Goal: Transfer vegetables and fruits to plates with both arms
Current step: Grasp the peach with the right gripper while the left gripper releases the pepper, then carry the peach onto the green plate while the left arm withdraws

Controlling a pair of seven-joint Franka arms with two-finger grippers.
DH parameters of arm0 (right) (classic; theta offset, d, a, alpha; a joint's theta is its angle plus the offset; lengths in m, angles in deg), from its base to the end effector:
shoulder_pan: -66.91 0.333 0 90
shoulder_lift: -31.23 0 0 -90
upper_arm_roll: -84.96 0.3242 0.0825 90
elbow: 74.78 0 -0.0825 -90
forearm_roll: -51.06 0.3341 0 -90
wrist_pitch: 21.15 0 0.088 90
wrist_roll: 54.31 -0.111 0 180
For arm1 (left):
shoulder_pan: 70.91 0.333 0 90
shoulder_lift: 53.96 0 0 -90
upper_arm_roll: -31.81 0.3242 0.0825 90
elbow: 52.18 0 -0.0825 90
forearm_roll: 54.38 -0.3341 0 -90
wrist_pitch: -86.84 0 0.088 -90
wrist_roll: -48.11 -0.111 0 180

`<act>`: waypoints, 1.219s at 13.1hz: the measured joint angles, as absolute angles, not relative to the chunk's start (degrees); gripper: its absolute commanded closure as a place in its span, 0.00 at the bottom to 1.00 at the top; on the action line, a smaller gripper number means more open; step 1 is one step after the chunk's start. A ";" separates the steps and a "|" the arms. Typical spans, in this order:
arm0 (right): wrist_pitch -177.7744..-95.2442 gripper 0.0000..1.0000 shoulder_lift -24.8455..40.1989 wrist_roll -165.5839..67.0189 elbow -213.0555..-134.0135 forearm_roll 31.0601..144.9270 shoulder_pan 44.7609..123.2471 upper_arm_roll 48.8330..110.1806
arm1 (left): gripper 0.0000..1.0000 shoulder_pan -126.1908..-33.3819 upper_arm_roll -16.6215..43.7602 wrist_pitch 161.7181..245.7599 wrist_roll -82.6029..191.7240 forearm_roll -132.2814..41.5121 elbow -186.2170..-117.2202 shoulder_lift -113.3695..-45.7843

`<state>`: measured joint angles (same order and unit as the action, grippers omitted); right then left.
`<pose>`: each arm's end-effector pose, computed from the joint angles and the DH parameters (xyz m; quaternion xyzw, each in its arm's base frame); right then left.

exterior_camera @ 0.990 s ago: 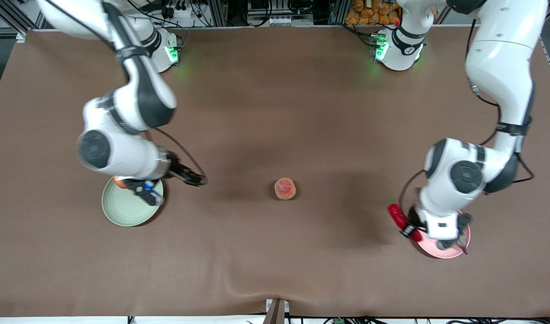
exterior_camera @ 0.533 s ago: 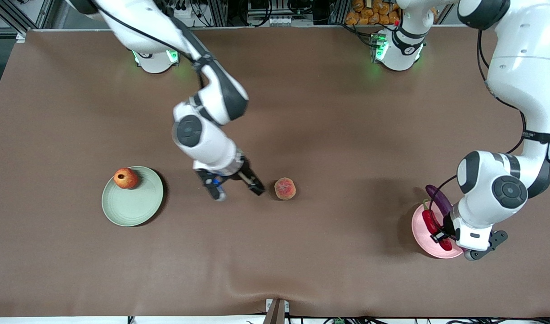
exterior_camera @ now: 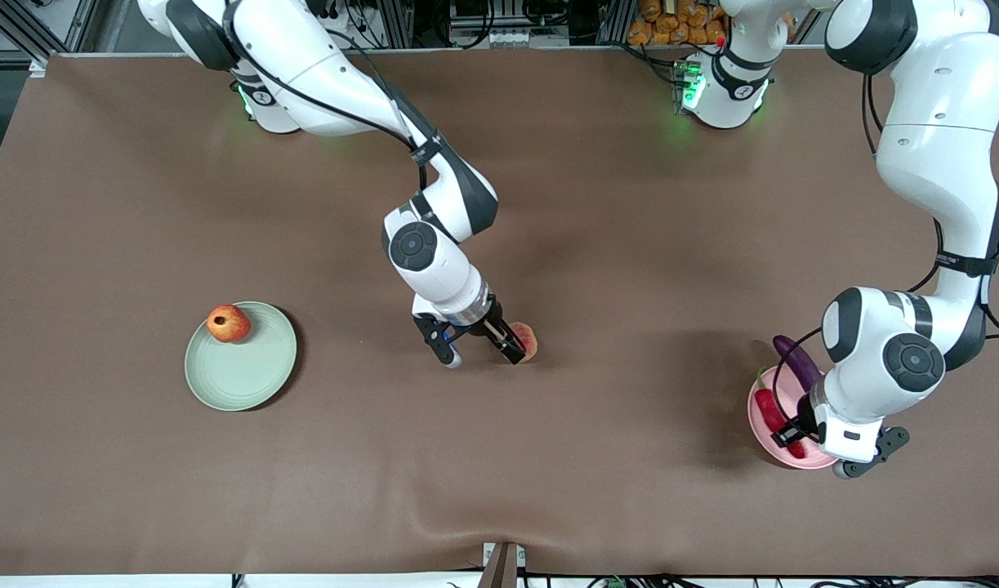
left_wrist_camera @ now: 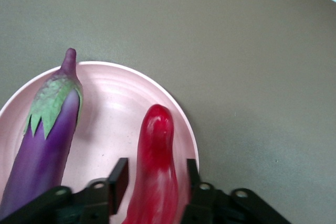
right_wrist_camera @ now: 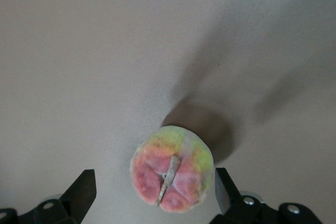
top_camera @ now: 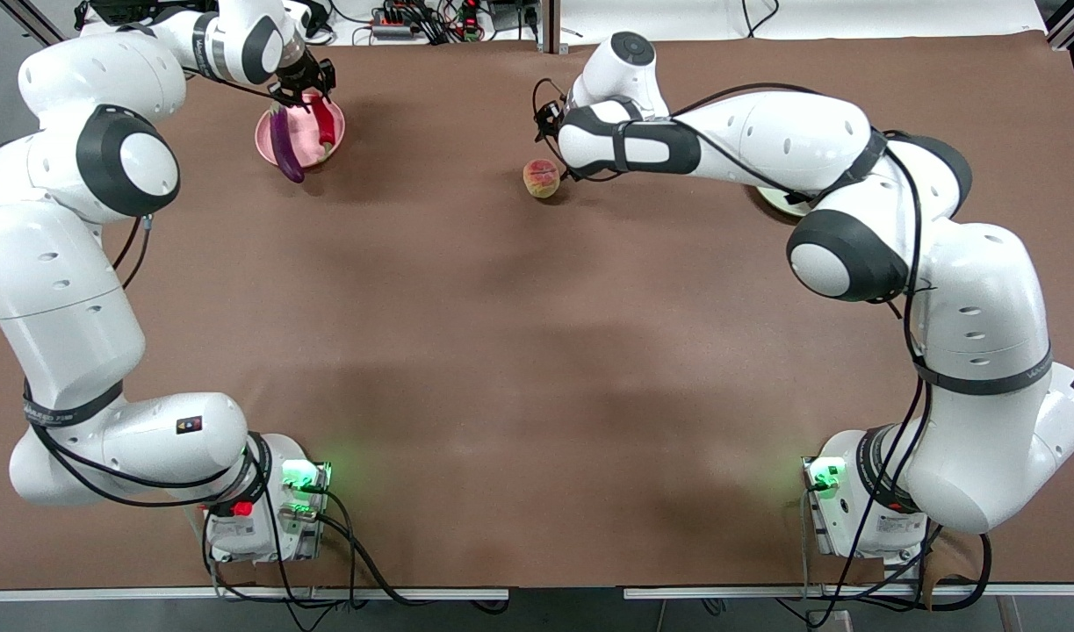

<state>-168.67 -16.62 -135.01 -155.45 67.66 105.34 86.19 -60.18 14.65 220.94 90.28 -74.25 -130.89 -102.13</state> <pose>0.5653 0.4579 0.2691 -0.8736 0.4466 0.0090 0.1929 0.7166 -0.0188 0.2714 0.9632 0.2539 0.0875 0.0098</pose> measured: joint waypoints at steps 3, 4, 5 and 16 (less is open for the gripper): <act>-171.52 0.00 -19.11 -137.07 -154.42 67.62 106.93 86.07 | 0.00 -60.19 14.65 220.93 90.25 -74.25 -130.14 -102.02; -171.55 0.00 -19.75 -137.29 -153.91 67.56 107.61 85.70 | 0.00 -60.18 14.65 220.93 90.24 -74.25 -129.93 -101.90; -171.54 0.10 -20.27 -137.37 -153.55 67.53 108.36 85.18 | 0.00 -60.15 14.65 220.92 90.24 -74.25 -129.72 -101.64; -150.47 1.00 -19.61 -134.82 -146.81 65.03 103.91 82.73 | 0.00 -58.79 10.20 197.14 78.04 -68.35 -129.39 -78.41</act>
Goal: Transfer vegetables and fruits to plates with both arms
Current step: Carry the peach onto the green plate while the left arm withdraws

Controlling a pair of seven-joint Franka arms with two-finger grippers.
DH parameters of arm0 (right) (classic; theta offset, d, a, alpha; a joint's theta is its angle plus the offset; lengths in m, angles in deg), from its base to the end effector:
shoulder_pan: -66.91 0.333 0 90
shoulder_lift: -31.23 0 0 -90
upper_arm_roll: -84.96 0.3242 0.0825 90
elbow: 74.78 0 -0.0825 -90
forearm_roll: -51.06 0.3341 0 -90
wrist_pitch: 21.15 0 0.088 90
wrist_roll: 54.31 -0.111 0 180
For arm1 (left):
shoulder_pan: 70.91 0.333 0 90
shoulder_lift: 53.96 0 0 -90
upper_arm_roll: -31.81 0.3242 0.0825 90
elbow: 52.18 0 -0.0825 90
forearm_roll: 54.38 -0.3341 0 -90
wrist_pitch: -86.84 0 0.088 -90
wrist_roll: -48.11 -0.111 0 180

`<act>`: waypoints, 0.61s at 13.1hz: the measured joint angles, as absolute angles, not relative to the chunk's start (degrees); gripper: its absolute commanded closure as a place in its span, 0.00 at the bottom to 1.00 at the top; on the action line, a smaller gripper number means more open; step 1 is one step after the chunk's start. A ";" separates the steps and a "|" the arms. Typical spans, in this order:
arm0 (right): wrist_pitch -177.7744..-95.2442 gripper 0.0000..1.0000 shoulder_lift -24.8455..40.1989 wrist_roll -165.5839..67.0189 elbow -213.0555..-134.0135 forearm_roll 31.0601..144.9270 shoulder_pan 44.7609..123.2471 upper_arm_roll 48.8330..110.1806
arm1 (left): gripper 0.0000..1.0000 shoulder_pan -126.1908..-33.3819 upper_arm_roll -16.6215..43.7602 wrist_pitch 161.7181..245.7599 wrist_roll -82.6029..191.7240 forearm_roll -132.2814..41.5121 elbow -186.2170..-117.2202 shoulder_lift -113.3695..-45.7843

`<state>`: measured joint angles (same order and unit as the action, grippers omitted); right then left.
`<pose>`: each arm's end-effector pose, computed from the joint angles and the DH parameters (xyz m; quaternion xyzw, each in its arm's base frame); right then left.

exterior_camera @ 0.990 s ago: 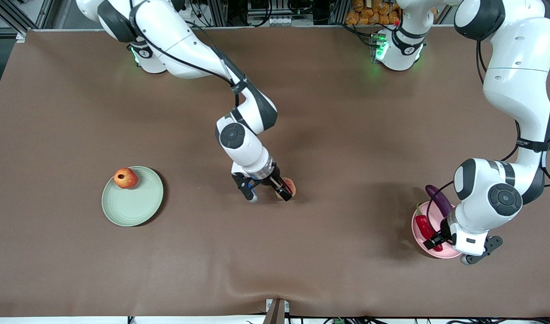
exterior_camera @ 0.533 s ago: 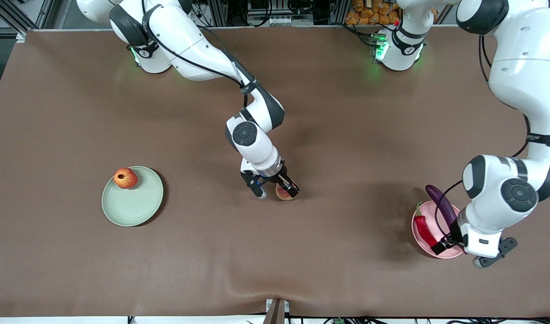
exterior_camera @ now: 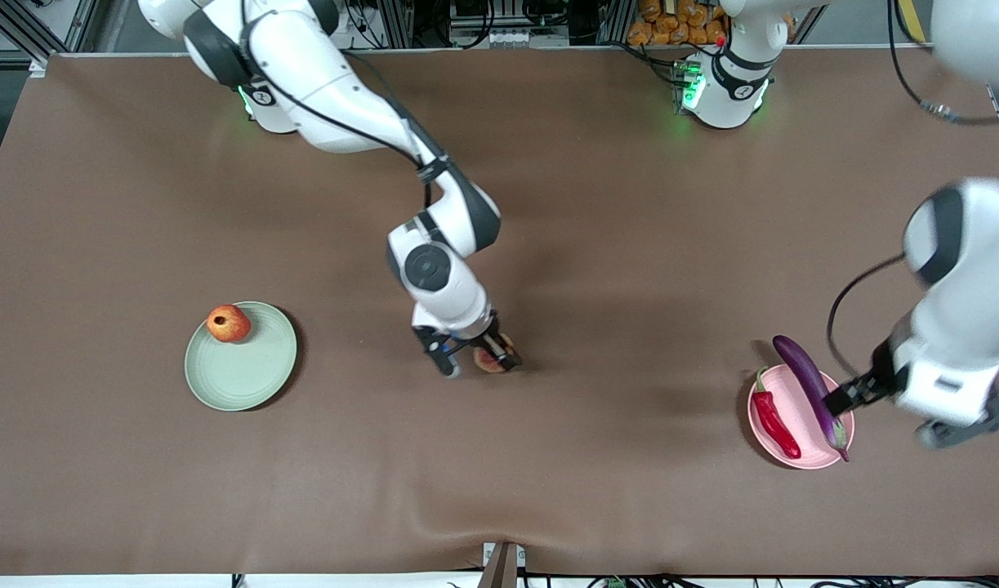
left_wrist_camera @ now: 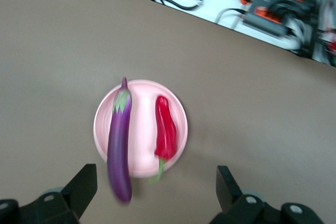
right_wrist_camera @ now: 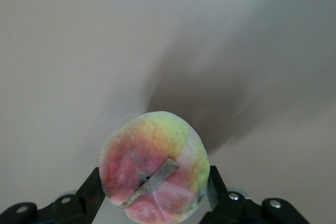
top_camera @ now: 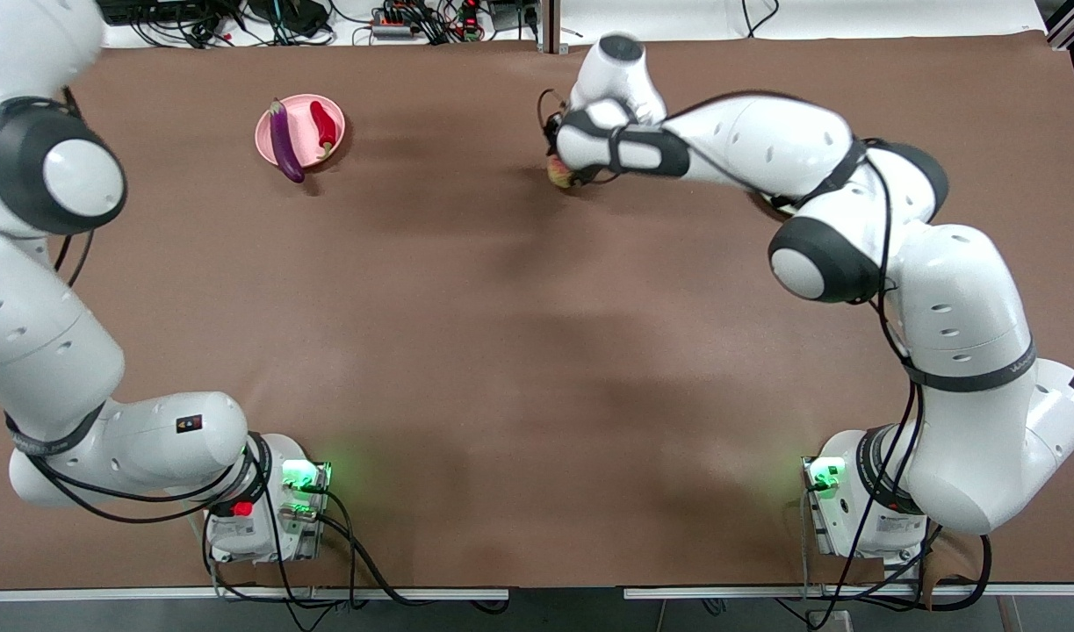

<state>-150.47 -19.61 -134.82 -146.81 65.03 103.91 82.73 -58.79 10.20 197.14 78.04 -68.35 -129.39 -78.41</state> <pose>0.5901 0.4286 0.2621 -0.8901 0.4445 0.0405 0.0925 0.6527 -0.0403 0.5254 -0.9809 -0.1671 -0.0987 0.0101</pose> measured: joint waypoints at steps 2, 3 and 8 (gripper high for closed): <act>-137.51 1.00 -16.46 -127.03 -143.32 64.80 99.65 82.60 | 0.00 -56.49 10.22 191.77 72.76 -64.60 -129.79 -72.88; -132.83 1.00 -14.06 -121.35 -142.80 64.71 97.41 82.47 | 0.00 -55.30 10.22 189.49 69.85 -63.81 -130.04 -70.97; -120.36 1.00 -4.87 -92.95 -148.91 64.14 82.74 81.99 | 0.00 -55.30 11.84 179.24 62.71 -58.25 -130.80 -63.84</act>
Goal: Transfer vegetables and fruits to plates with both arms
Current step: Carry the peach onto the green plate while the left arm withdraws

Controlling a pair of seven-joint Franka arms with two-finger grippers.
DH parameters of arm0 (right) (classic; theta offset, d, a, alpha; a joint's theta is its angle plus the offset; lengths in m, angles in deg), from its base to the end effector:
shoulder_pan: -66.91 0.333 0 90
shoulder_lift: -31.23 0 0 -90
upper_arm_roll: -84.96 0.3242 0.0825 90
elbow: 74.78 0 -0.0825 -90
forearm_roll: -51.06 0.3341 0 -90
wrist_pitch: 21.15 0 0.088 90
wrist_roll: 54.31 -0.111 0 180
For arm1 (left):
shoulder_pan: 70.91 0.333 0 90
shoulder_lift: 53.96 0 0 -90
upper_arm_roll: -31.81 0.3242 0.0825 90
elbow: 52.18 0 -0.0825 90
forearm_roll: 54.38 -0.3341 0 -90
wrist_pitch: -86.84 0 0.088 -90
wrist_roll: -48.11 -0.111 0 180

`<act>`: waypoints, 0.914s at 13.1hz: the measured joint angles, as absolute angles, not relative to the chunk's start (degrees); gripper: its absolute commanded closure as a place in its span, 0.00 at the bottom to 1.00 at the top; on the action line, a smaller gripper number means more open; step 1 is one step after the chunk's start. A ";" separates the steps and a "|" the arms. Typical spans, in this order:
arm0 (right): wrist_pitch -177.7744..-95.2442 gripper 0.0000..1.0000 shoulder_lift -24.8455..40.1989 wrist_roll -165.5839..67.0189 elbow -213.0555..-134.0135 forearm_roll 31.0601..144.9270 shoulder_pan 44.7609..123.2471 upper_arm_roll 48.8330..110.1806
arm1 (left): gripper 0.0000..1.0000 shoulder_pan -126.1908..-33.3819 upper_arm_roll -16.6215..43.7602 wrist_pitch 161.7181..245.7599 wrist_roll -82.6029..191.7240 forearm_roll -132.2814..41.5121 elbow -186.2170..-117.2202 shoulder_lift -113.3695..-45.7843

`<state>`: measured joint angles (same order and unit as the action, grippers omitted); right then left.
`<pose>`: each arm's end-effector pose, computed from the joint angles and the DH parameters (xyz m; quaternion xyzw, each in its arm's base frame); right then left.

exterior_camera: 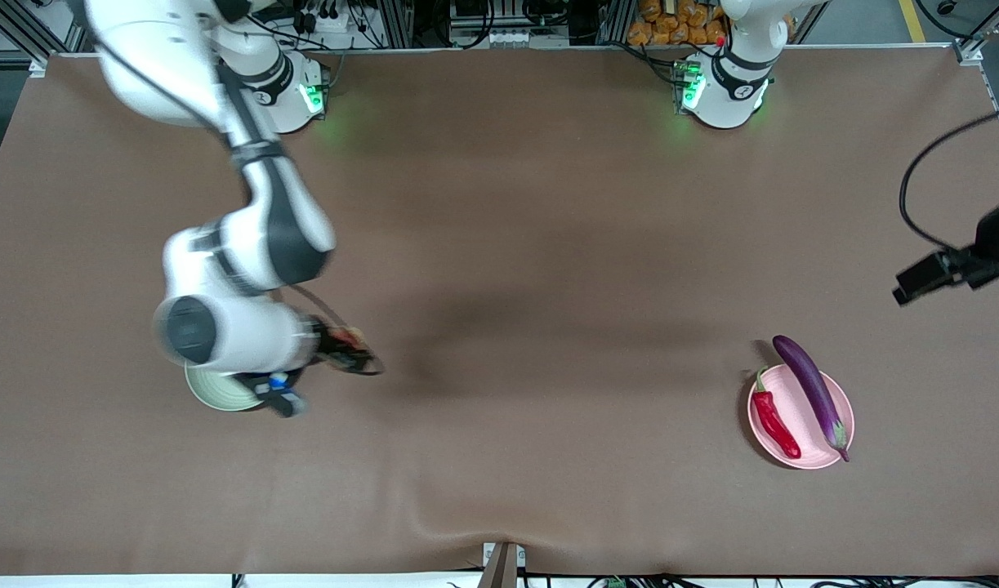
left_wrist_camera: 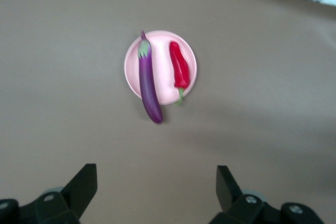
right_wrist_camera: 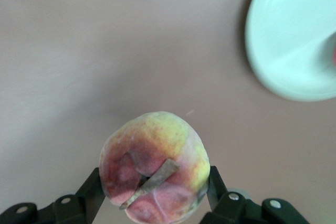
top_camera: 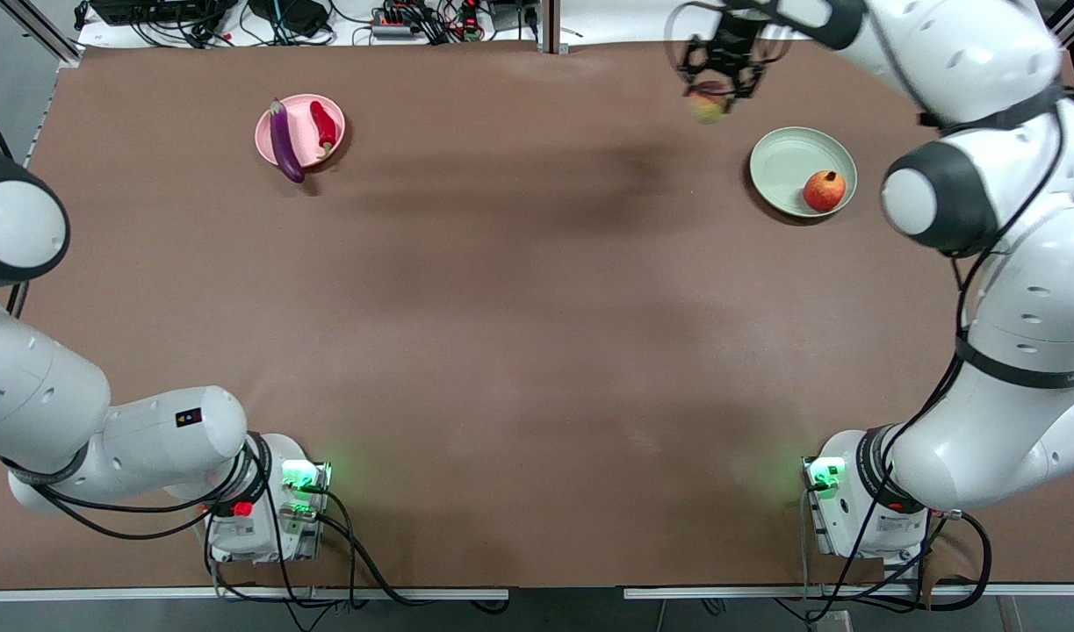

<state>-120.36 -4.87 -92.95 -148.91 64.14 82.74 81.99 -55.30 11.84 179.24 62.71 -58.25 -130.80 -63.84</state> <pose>0.6421 0.1772 0.3845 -0.9600 0.2458 0.1267 0.0439 0.5614 -0.0154 0.6297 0.9949 0.0926 0.0393 0.0019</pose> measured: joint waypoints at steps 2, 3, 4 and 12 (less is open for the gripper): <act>-120.86 1.00 -3.65 -86.23 -153.70 61.95 77.93 82.00 | 0.00 -61.17 19.68 177.87 58.04 -56.47 -133.30 -60.44; -122.53 1.00 -3.57 -84.96 -156.10 59.68 76.41 82.03 | 0.00 -64.50 24.01 177.73 56.80 -55.89 -135.36 -58.67; -124.81 1.00 -3.60 -84.38 -158.55 58.11 75.43 82.07 | 0.00 -66.33 26.62 177.72 56.13 -55.57 -137.51 -57.04; -139.90 0.75 -3.59 -80.48 -170.98 56.68 71.73 82.21 | 0.00 -66.70 28.41 177.72 55.68 -55.43 -140.98 -53.37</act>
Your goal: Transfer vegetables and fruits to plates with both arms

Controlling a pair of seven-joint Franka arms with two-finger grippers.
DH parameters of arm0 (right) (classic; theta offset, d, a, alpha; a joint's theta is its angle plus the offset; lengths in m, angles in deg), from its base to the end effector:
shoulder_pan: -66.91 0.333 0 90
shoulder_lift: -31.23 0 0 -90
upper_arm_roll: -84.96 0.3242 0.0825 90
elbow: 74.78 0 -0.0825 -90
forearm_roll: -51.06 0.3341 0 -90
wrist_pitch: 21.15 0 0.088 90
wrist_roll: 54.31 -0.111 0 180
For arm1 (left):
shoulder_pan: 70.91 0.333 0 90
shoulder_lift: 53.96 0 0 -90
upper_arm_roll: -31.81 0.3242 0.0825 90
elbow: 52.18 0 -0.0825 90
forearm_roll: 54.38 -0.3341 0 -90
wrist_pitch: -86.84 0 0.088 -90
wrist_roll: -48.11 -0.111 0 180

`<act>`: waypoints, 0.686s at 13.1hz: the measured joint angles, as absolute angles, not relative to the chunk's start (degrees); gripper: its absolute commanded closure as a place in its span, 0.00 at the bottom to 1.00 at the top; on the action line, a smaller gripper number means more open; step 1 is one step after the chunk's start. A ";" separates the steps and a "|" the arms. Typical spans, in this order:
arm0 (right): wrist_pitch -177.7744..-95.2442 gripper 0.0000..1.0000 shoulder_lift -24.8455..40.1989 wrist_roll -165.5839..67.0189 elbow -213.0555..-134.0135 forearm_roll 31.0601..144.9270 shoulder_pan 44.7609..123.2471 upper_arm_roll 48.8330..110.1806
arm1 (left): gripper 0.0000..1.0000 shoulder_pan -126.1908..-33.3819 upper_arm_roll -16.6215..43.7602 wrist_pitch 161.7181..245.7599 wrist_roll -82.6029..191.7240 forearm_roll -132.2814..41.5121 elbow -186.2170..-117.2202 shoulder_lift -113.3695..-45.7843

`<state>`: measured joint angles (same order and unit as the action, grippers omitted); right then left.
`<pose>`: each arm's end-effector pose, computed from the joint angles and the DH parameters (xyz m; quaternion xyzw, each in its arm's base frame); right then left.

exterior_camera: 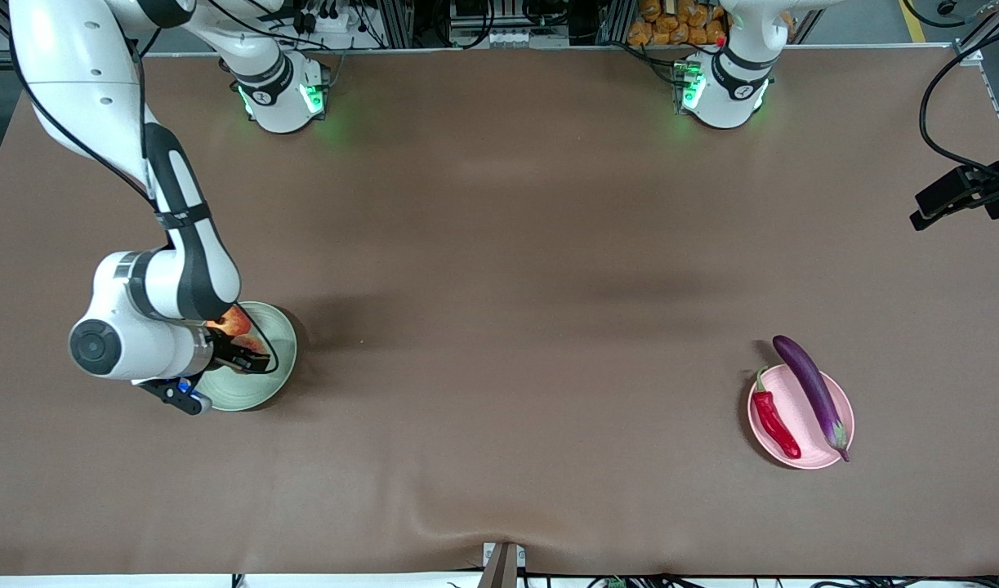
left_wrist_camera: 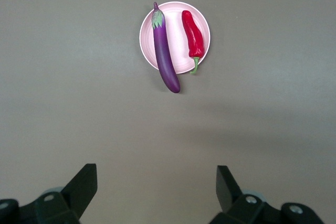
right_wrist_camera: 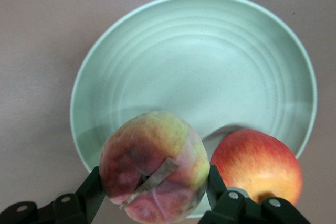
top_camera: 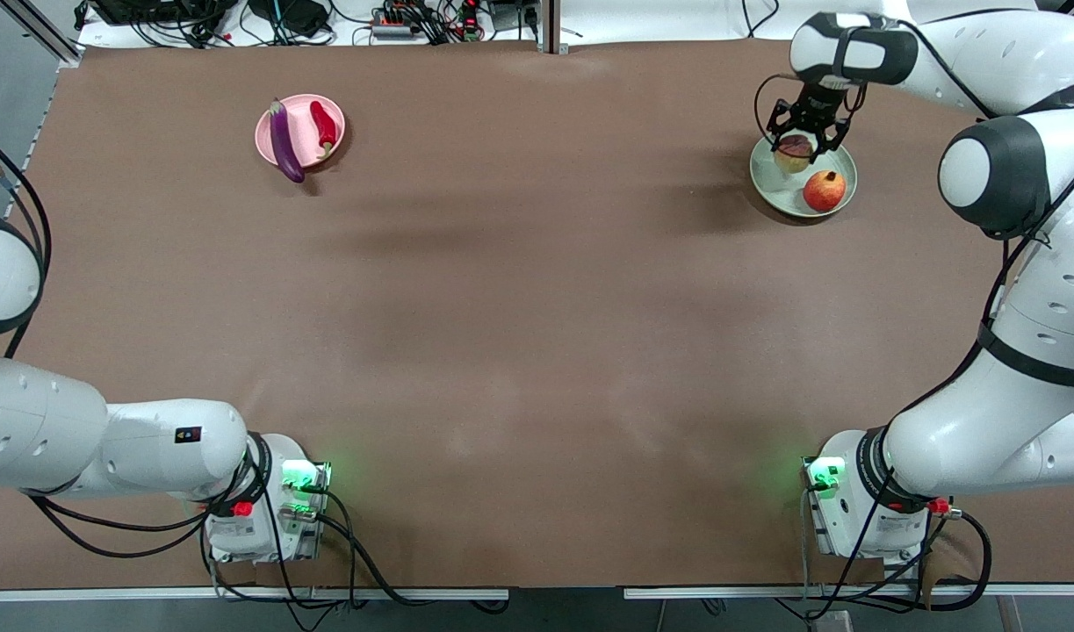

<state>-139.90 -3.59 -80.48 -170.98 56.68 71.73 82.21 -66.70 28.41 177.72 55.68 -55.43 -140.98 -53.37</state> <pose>0.6209 0.0314 0.2683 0.9665 -0.2321 -0.1094 0.0005 0.5035 0.0089 0.6442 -0.9970 -0.0731 -0.0238 0.0081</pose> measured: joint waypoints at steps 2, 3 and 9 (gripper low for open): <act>-140.82 0.00 -3.58 -80.49 -171.61 56.68 71.73 82.38 | 0.00 -66.38 28.54 177.72 55.68 -55.43 -141.25 -53.37; -140.94 0.00 -3.55 -80.53 -171.50 56.69 71.73 82.38 | 0.00 -66.33 28.62 177.75 55.67 -55.43 -141.38 -53.37; -124.55 0.00 -0.39 -81.60 -157.60 56.77 71.94 83.79 | 0.00 -65.50 28.74 178.09 55.67 -55.43 -141.73 -53.45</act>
<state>-124.55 -0.39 -81.60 -157.60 56.77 71.94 83.79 -65.50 28.74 178.09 55.67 -55.43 -141.73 -53.45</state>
